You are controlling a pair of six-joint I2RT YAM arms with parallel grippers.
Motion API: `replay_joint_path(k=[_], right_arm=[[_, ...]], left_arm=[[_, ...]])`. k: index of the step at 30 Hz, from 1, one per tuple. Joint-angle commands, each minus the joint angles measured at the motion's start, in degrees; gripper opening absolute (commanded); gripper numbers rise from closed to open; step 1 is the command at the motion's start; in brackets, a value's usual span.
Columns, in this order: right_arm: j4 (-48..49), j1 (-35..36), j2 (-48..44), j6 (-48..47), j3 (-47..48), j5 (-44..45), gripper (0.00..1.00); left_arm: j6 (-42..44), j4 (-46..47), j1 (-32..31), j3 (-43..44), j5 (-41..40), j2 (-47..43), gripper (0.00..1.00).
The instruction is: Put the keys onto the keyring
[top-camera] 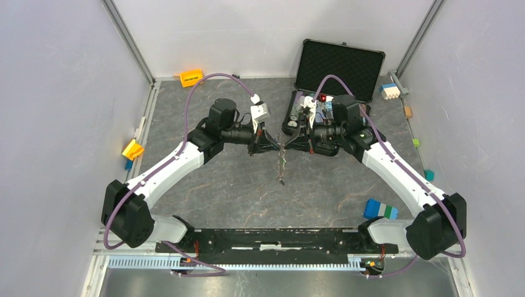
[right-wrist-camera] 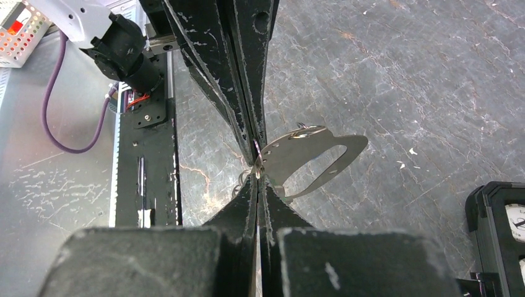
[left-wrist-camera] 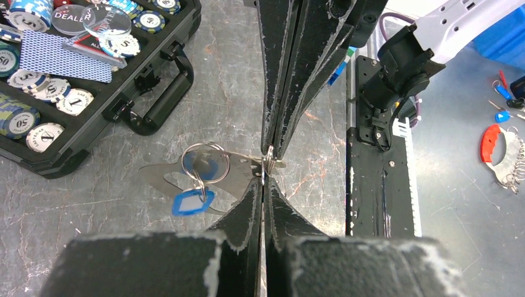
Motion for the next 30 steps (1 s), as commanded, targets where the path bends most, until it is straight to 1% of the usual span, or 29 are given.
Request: replay_joint_path(k=[1, 16, 21, 30], right_arm=[[2.41, 0.21, -0.14, 0.94, 2.89, 1.39, 0.00], [2.52, 0.23, 0.56, 2.25, 3.20, 3.95, 0.00], [3.17, 0.24, 0.80, 3.23, 2.31, 4.60, 0.00], [5.68, 0.63, 1.13, 5.48, 0.53, 2.36, 0.00]], left_arm=[[-0.91, 0.32, -0.62, 0.62, 0.28, -2.14, 0.02], [5.26, -3.05, -1.22, 0.88, -1.69, -2.87, 0.02], [5.73, -3.28, -1.60, 1.24, -2.07, -2.78, 0.02], [6.07, -3.46, -1.93, 1.83, -4.74, -2.57, 0.02]])
